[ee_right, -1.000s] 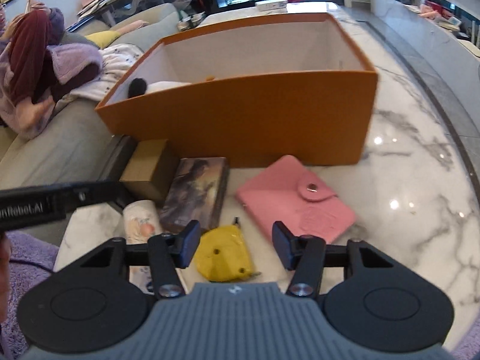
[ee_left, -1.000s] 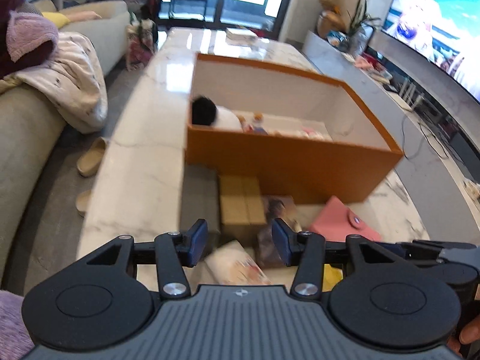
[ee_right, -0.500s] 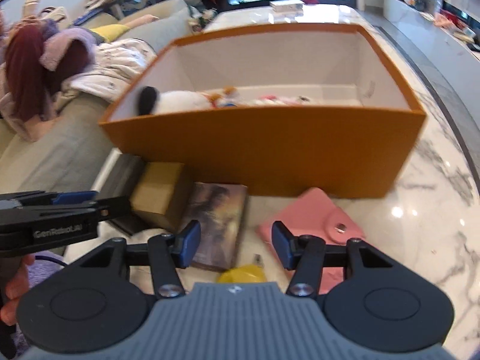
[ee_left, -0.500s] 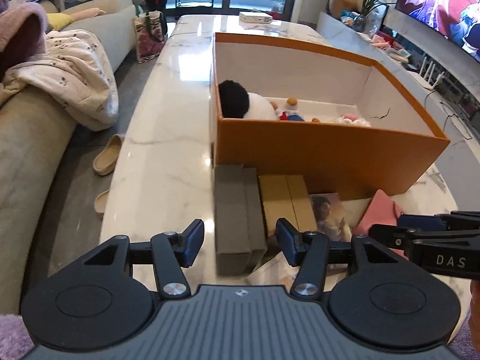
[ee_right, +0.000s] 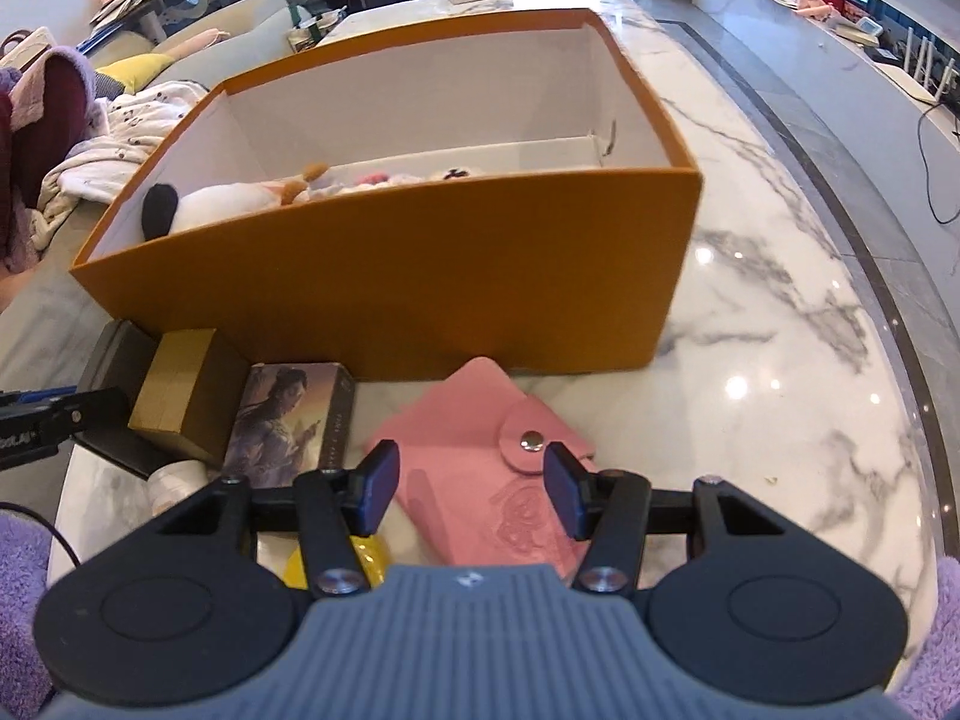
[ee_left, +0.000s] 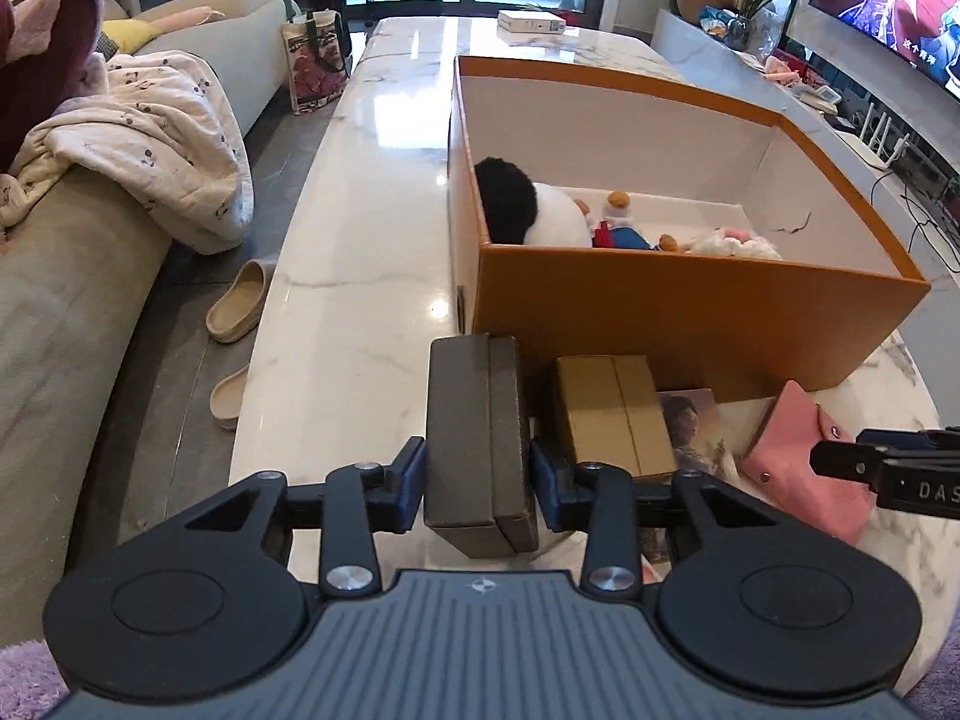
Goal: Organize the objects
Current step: 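Grasp the dark grey small box with the left tool and lift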
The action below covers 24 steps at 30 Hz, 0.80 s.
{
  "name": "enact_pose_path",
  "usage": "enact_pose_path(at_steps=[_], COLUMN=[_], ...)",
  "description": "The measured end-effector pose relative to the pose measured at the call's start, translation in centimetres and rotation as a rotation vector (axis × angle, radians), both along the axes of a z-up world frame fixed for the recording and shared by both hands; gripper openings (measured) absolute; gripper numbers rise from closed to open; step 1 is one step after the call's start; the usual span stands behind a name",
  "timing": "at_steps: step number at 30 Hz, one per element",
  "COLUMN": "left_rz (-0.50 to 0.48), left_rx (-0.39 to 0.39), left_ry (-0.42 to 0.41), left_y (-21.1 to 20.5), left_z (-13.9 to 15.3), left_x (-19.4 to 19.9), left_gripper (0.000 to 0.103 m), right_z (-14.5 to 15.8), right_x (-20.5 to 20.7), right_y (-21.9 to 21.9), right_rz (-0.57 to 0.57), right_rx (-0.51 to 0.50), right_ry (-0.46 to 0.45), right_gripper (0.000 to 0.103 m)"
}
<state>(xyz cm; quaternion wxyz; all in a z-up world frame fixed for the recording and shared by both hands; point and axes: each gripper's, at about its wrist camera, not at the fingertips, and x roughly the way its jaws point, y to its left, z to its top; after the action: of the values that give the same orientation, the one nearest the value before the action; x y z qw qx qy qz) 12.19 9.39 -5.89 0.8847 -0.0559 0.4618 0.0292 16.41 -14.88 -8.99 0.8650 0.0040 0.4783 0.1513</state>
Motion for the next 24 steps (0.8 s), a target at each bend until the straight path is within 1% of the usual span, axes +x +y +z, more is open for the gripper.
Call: enact_pose_path(at_steps=[2, 4, 6, 8, 12, 15, 16, 18, 21, 24], left_rz=[-0.003, -0.015, -0.015, -0.013, -0.010, -0.005, -0.006, -0.014, -0.041, -0.085], left_rx=[-0.015, -0.010, 0.002, 0.029, 0.012, 0.009, 0.006, -0.003, -0.041, -0.070], left_ry=[0.003, 0.000, -0.010, -0.021, -0.072, -0.118, -0.136, -0.171, -0.212, -0.221], left_y=[0.1, -0.2, -0.5, -0.8, -0.8, -0.8, -0.9, -1.1, -1.5, -2.6], left_z=[-0.1, -0.2, -0.3, -0.1, 1.3, 3.1, 3.7, 4.9, 6.3, 6.7], left_x=[0.1, 0.1, 0.0, -0.3, -1.2, -2.0, -2.3, -2.8, -3.2, -3.1], left_gripper=[0.041, 0.039, 0.039, 0.038, 0.038, 0.038, 0.038, 0.038, 0.038, 0.038], right_z=[0.0, 0.0, 0.0, -0.1, -0.3, -0.4, -0.4, -0.6, -1.1, -2.3], right_x=[-0.2, -0.4, -0.4, -0.5, -0.5, -0.8, -0.9, -1.1, -1.4, -1.1], right_y=[-0.1, -0.2, -0.5, -0.7, -0.9, -0.4, -0.1, 0.7, 1.9, 2.6], right_rz=[0.005, 0.005, 0.002, 0.005, 0.033, 0.086, 0.115, 0.167, 0.231, 0.263], right_rx=[-0.002, -0.003, -0.007, -0.015, -0.039, -0.059, -0.076, -0.127, -0.225, -0.275], right_ry=[0.004, 0.006, 0.007, 0.010, 0.009, -0.009, -0.018, -0.041, -0.078, -0.051], right_gripper=[0.056, 0.056, 0.057, 0.061, 0.061, 0.062, 0.064, 0.065, 0.067, 0.069])
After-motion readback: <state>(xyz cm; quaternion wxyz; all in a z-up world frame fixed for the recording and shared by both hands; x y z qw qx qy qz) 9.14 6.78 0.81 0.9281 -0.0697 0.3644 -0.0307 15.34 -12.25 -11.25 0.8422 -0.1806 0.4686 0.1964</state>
